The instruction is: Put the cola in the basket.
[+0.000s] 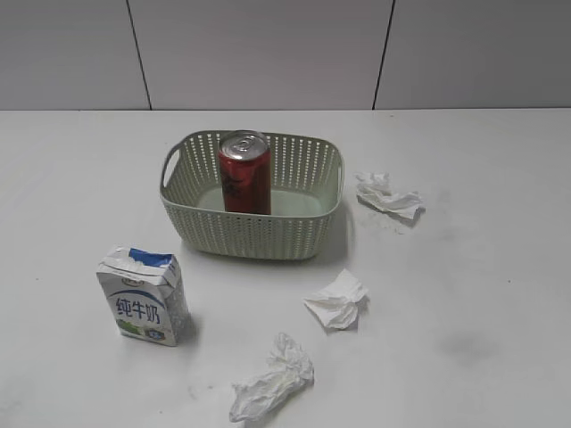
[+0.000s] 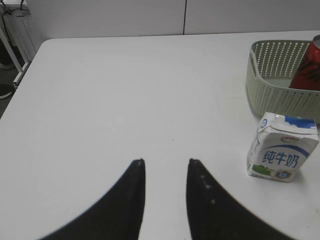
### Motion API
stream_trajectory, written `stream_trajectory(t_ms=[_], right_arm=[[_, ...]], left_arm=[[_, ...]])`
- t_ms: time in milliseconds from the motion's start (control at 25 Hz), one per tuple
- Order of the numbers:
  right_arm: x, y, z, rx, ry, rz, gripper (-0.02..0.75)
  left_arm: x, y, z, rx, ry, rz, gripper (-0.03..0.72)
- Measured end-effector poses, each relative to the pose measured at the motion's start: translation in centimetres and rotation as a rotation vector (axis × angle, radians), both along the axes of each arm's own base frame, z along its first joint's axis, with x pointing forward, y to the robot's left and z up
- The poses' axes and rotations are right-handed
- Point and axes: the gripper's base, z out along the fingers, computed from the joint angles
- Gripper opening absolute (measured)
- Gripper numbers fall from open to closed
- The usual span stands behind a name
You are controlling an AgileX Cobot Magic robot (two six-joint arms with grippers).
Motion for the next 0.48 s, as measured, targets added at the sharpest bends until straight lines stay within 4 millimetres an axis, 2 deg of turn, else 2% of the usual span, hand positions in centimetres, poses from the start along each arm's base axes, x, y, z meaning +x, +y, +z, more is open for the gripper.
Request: stream_trajectory(t_ms=[240, 360, 480], right_arm=[[-9.2, 0.6, -2.6, -0.019, -0.12, 0.001, 0.59], [-12.8, 0.9, -4.0, -0.026, -0.172, 0.004, 0.59], [-15.5, 1.0, -3.4, -0.04, -0.286, 0.007, 0.59]], left_arm=[[0.0, 0.0, 0.0, 0.0, 0.0, 0.0, 0.228], [0.0, 0.0, 0.0, 0.0, 0.001, 0.0, 0.228], [0.0, 0.0, 0.0, 0.0, 0.0, 0.0, 0.228]])
